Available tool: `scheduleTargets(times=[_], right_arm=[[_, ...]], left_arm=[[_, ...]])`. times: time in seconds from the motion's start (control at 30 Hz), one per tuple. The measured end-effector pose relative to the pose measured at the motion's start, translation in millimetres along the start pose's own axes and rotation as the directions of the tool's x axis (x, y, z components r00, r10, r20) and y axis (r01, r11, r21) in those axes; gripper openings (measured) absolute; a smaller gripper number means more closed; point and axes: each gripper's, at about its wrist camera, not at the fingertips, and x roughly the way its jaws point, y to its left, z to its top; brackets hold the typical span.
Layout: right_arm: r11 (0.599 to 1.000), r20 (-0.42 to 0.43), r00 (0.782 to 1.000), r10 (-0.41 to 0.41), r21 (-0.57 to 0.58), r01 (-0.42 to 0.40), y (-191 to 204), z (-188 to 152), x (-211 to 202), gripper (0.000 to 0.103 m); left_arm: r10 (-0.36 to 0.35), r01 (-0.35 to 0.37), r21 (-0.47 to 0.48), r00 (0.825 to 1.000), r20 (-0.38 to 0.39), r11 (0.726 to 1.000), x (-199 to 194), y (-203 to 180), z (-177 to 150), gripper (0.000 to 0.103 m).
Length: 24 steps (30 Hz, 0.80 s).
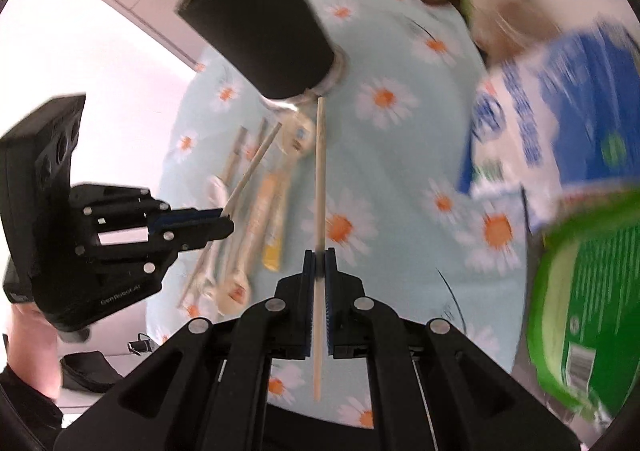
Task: Organize utensils
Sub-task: 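Grasp another wooden chopstick with the left gripper while the right gripper holds its chopstick, then carry both chopsticks over the black holder and open both grippers to drop them in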
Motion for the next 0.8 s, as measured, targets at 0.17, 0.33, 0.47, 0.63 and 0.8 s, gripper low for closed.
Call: scheduleTargets(times=[0.17, 0.33, 0.47, 0.63, 0.8], right_arm=[[0.995, 0.078, 0.996, 0.039, -0.093, -0.032, 36.8, 24.1, -7.6, 0.006], [0.980, 0.166, 0.983, 0.084, -0.194, -0.051, 74.6, 48.5, -18.2, 0.006], [0.972, 0.256, 0.958, 0.126, -0.223, -0.068, 88.3, 68.9, -29.7, 0.006], [0.961, 0.392, 0.894, 0.216, -0.250, -0.122, 92.2, 100.2, -48.9, 0.006], [0.951, 0.517, 0.817, 0.255, -0.287, -0.115, 93.4, 123.9, -75.2, 0.006]], left_arm=[[-0.010, 0.030, -0.107, 0.983, 0.182, 0.994, -46.6, 24.3, -24.1, 0.003], [-0.008, 0.070, -0.164, 0.936, 0.352, 0.984, -82.6, 39.9, -20.0, 0.003], [-0.004, 0.115, -0.190, 0.865, 0.501, 0.975, -113.2, 54.8, -11.6, 0.003], [-0.030, 0.195, -0.188, 0.767, 0.640, 0.962, -138.6, 70.9, 9.4, 0.003], [-0.036, 0.235, -0.161, 0.660, 0.750, 0.959, -151.2, 80.5, 33.8, 0.003]])
